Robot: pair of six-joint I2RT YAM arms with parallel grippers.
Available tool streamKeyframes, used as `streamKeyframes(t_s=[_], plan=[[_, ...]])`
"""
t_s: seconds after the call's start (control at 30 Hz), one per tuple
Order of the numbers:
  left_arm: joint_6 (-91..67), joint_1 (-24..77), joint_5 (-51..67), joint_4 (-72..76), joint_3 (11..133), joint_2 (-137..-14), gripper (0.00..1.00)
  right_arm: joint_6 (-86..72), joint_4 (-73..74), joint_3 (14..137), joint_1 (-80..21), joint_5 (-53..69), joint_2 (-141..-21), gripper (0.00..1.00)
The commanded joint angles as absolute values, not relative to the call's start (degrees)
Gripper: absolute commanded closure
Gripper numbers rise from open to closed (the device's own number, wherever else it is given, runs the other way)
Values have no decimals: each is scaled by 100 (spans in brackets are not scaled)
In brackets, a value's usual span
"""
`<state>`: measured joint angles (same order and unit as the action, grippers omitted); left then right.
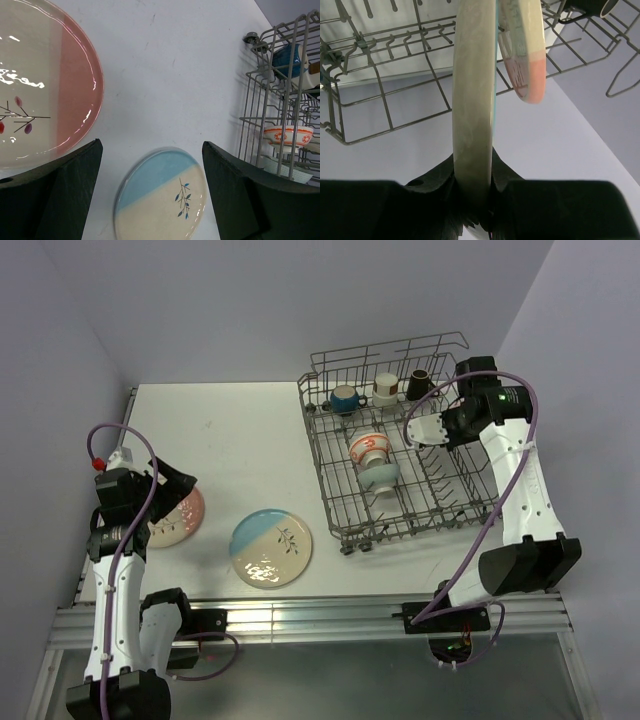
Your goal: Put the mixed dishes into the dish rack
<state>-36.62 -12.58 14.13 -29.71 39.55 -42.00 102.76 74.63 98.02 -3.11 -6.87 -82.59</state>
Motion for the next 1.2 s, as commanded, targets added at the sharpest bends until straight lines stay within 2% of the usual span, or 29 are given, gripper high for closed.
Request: streamKeyframes(t_s=[0.0,0.57,0.9,1.17], plan=[[-3507,-1283,1486,-2760,3946,-4175,13,10450,6961,10020,-290,-940,-8253,100],[-3524,-1283,1494,-2707,3911,-4184,13,10617,7321,9739,-176,-1292,-8499,100],[-3516,-1283,1503,-2707,3920,-4228,13,11109,7014,9044,-176,-1468,-8393,100],[-3524,-1283,1459,-2716,3911,-4192,13,11346,7084,9149,-176,-1600,-8560,100]])
